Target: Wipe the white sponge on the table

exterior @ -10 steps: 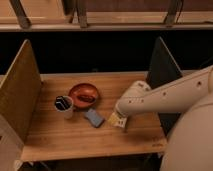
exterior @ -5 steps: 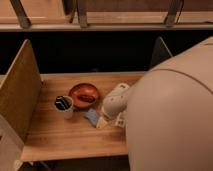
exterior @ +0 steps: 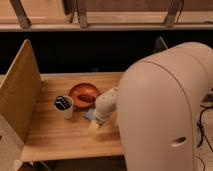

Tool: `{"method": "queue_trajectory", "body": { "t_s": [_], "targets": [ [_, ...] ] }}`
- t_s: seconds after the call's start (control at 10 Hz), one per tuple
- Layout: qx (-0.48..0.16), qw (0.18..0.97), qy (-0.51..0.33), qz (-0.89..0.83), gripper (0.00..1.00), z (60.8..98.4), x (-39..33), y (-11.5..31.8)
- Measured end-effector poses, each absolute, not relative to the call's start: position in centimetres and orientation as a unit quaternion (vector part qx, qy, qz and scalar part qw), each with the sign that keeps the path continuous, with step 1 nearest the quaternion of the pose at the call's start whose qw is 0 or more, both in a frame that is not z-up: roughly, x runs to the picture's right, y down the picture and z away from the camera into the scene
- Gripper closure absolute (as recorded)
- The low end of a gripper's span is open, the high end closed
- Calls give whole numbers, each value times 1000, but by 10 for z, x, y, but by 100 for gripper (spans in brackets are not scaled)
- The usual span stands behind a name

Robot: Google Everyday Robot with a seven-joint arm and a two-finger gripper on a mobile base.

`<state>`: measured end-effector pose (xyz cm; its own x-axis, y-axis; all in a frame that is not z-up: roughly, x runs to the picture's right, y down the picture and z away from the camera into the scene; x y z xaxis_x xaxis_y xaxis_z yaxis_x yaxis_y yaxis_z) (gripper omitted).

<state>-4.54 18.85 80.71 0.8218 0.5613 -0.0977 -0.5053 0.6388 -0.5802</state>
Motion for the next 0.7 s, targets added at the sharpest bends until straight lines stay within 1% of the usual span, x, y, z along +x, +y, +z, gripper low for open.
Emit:
{"method": "queue_trajectory", "body": {
  "t_s": [0.3,0.5,0.7],
  "targets": [
    [-302,906,-43,295,20,808,-43,186],
    [-291,910,-38,294,20,821,-40,180],
    [-287,911,-45,292,20,833,-52,177]
  ]
}}
